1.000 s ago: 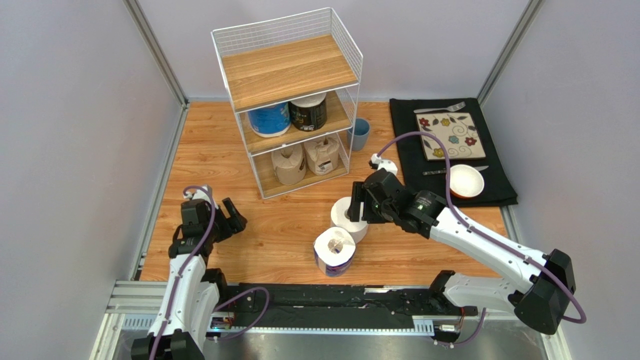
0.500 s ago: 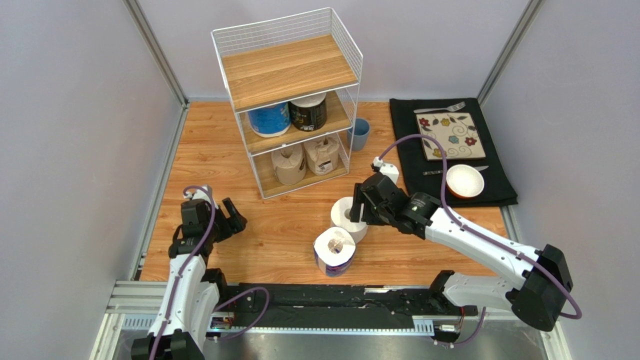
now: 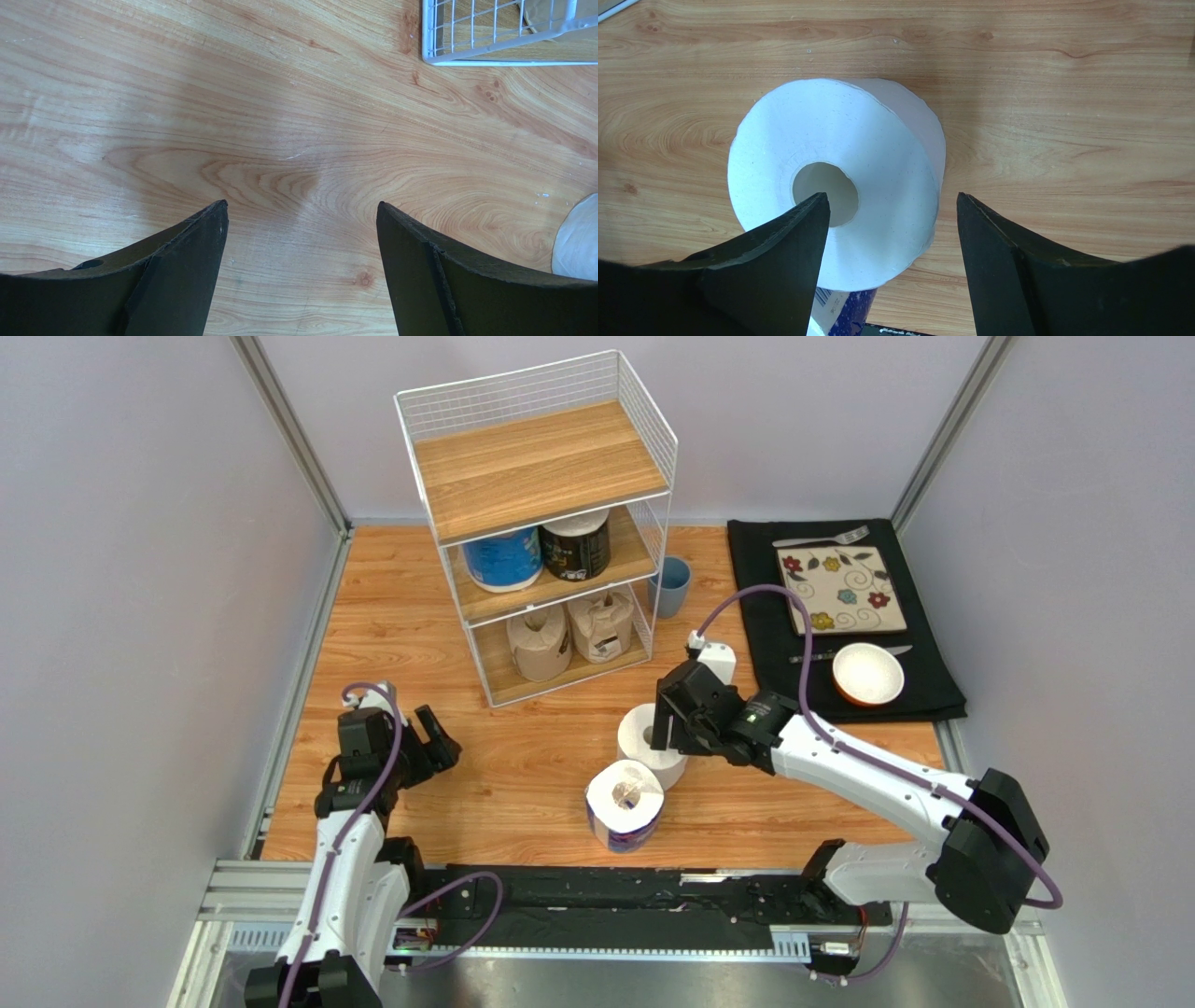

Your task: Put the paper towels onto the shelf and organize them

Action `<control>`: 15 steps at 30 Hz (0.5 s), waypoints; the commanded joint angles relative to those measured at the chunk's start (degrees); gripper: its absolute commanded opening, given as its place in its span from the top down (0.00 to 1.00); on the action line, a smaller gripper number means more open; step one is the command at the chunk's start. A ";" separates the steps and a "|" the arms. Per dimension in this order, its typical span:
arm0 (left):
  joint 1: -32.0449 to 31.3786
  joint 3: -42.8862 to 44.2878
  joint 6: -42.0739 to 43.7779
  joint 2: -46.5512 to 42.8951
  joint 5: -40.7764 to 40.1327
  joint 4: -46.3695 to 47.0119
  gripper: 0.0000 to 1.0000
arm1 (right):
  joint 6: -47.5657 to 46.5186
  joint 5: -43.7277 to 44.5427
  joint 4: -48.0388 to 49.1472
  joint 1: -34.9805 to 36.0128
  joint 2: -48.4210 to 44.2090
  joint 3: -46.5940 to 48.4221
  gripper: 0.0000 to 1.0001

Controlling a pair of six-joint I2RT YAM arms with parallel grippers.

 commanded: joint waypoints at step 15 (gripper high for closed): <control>0.34 -0.34 -0.38 -0.45 0.31 1.25 0.14 | 0.40 2.64 5.15 -1.16 5.09 2.57 0.37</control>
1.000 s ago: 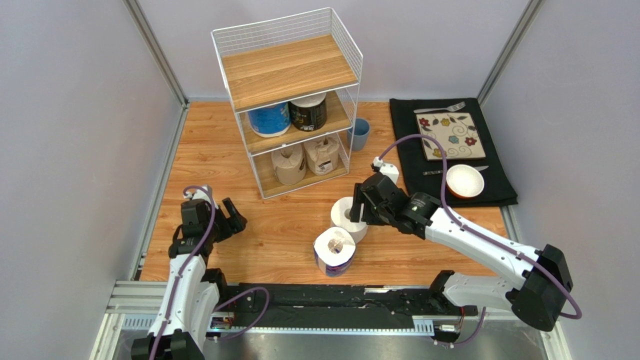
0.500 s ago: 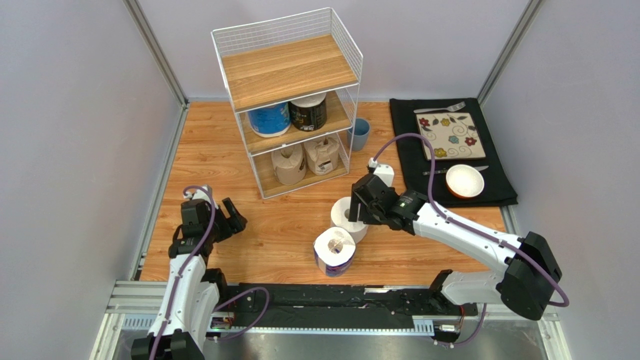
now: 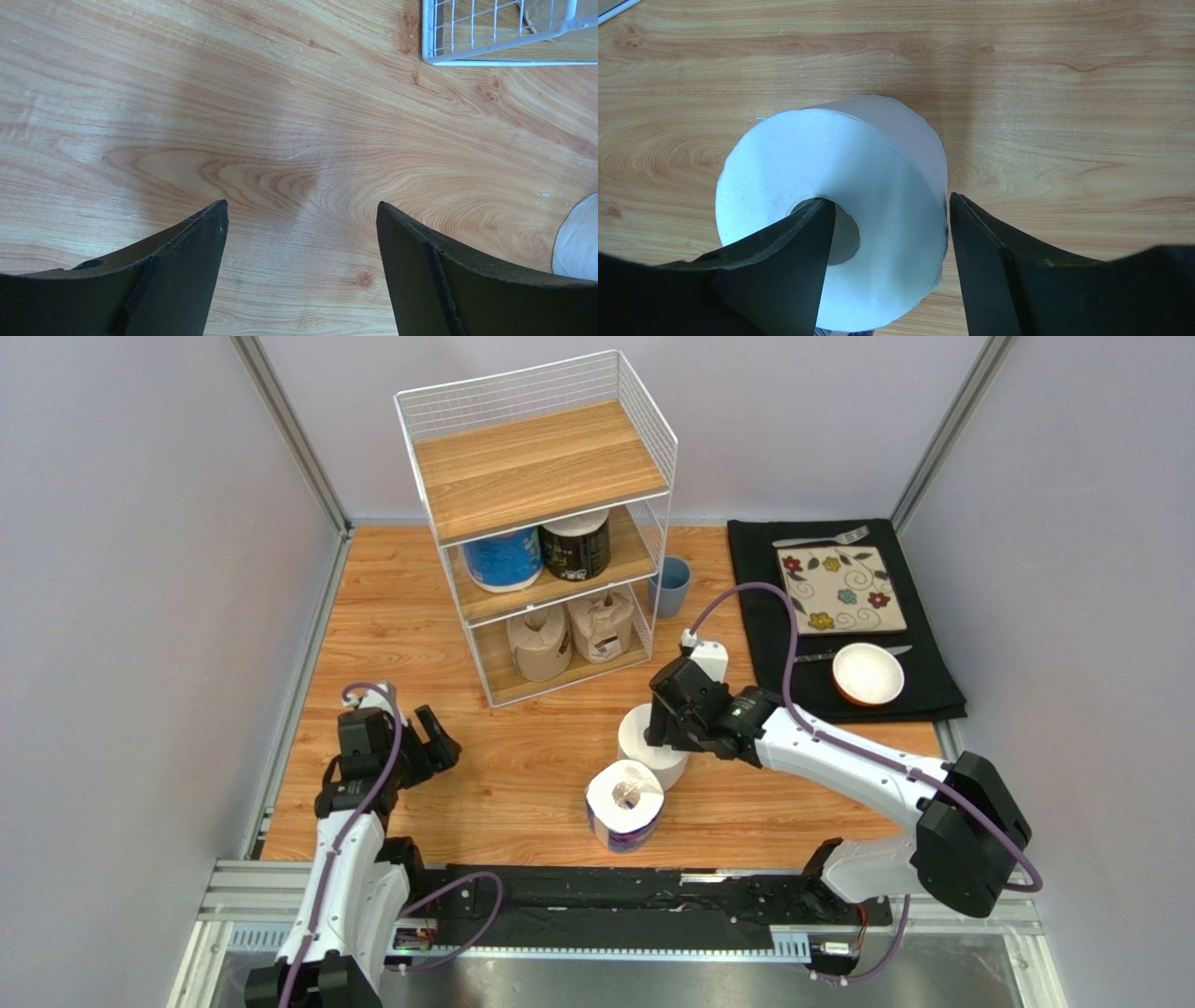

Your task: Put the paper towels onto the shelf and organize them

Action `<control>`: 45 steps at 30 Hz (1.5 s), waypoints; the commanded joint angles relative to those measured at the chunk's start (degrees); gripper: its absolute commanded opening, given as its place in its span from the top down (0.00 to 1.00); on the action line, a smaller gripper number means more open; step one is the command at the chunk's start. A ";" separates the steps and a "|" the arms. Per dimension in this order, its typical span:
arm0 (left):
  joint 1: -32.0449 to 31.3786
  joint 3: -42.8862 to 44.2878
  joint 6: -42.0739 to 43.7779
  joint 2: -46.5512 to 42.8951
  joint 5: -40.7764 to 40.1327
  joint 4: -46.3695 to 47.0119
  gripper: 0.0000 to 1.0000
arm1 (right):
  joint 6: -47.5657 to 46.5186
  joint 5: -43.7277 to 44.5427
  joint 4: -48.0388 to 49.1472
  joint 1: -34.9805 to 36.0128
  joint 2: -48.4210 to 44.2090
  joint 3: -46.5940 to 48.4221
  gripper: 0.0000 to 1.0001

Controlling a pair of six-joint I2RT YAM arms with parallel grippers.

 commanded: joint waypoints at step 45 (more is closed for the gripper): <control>0.34 -0.34 -0.29 -0.10 0.58 1.31 0.14 | -30.44 10.05 20.21 -0.92 -2.52 50.92 0.63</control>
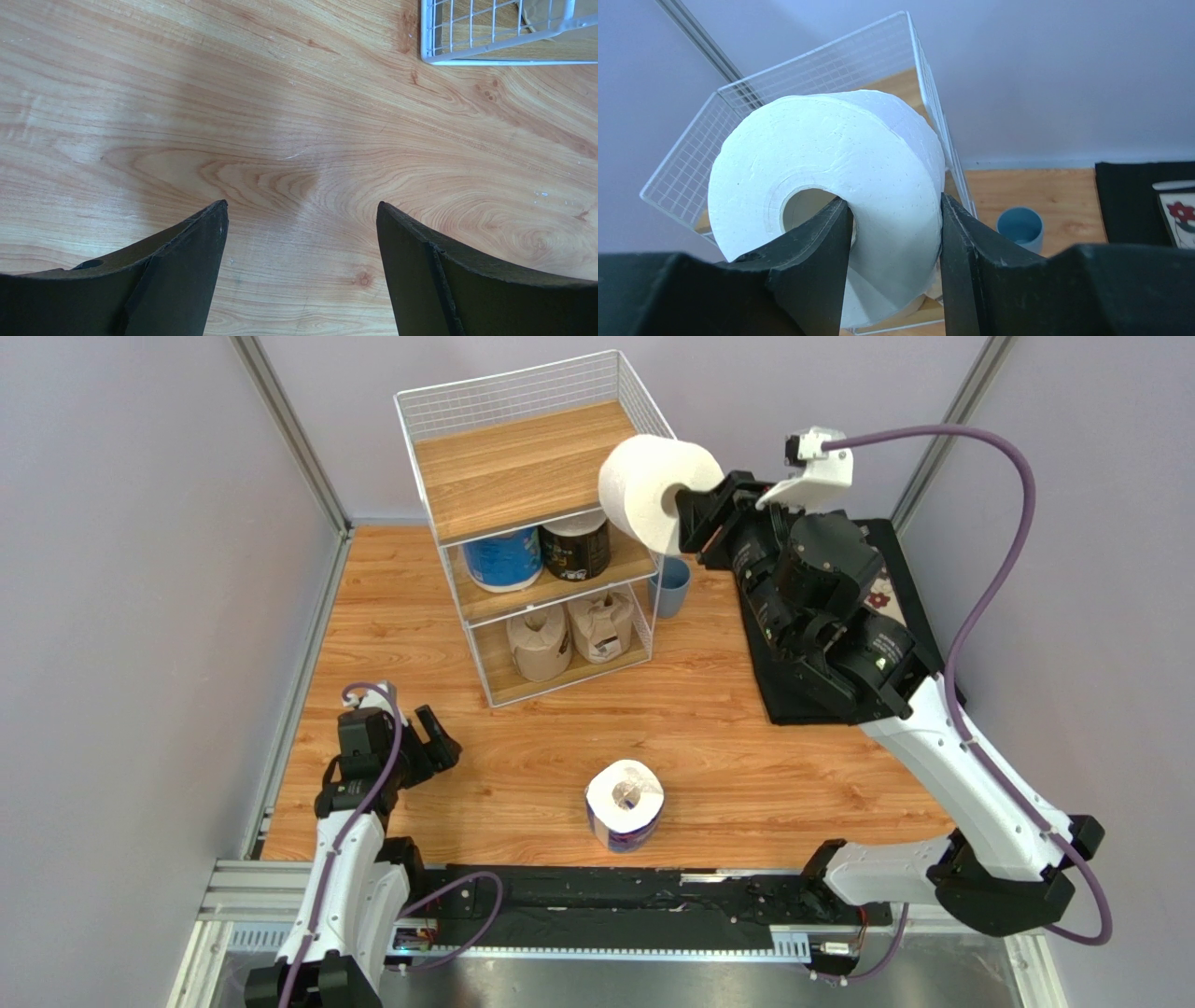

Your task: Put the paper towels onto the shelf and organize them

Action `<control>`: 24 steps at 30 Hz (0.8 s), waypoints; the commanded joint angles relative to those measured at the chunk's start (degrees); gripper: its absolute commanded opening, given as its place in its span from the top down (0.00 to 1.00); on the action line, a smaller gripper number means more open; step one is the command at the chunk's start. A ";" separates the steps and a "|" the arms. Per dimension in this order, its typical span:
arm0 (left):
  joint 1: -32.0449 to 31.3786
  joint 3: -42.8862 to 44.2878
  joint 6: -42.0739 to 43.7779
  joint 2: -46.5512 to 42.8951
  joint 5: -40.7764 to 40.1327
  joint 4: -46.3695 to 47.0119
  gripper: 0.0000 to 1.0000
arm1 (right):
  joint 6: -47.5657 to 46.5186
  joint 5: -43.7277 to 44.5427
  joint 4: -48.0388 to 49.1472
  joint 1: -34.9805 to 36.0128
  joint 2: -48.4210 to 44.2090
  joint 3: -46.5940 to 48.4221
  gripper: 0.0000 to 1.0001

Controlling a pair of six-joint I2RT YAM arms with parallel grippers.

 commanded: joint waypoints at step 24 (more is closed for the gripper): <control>0.43 -0.25 -0.29 -1.15 -1.18 0.87 0.14 | -12.42 -24.05 4.94 -0.26 25.18 34.24 0.62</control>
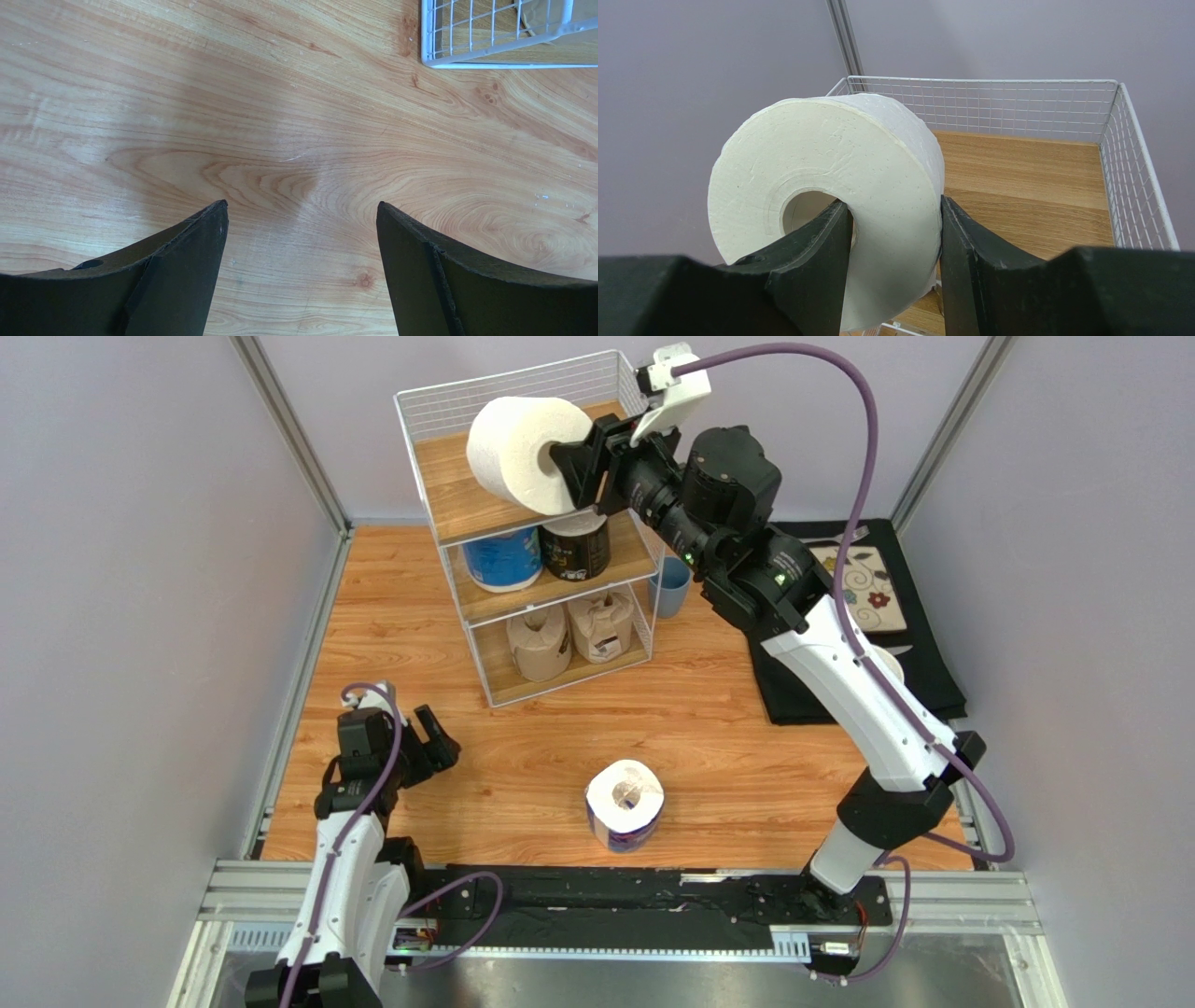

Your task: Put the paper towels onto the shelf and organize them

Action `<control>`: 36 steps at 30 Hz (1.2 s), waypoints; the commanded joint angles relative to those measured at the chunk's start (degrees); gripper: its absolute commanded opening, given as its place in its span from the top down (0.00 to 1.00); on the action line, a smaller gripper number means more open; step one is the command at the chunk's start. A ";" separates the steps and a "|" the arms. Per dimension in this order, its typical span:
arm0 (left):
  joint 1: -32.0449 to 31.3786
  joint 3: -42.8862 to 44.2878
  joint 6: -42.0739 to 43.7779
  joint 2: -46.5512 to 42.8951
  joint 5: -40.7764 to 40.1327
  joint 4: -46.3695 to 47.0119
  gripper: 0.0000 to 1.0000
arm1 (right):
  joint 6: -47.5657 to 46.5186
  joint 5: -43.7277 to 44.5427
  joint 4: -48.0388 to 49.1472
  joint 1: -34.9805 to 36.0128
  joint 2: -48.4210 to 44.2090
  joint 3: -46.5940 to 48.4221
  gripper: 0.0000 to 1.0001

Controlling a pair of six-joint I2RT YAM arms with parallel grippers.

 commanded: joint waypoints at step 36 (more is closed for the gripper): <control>0.34 -0.25 -0.29 -0.49 -0.30 0.90 0.14 | 0.33 -1.05 6.66 -2.09 11.10 11.74 0.60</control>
